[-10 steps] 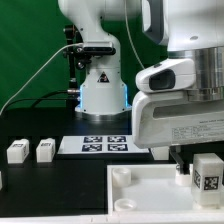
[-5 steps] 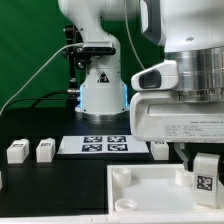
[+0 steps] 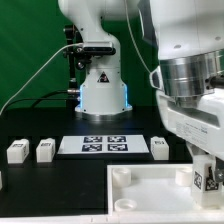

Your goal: Assemble one leg

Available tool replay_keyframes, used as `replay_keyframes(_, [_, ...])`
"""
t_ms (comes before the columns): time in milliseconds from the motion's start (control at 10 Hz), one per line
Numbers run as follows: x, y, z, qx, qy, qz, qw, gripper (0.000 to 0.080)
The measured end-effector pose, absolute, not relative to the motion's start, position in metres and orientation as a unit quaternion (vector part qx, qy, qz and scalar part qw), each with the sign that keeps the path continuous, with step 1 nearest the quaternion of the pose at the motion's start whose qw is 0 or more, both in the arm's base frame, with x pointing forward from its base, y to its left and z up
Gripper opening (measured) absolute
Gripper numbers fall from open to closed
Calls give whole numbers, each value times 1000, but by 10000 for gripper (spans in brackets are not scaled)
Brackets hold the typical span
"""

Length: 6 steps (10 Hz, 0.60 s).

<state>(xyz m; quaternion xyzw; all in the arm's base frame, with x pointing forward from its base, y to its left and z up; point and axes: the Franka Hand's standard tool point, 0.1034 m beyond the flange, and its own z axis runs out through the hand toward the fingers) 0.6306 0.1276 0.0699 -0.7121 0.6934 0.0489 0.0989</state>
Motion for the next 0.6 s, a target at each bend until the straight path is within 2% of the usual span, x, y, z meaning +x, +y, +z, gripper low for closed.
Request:
replay_keyframes(300, [631, 128, 70, -700, 704, 53, 105, 296])
replay_keyframes(500, [630, 131, 72, -772, 625, 41, 106, 605])
replay_keyframes(600, [629, 129, 73, -825, 554, 32, 109, 638])
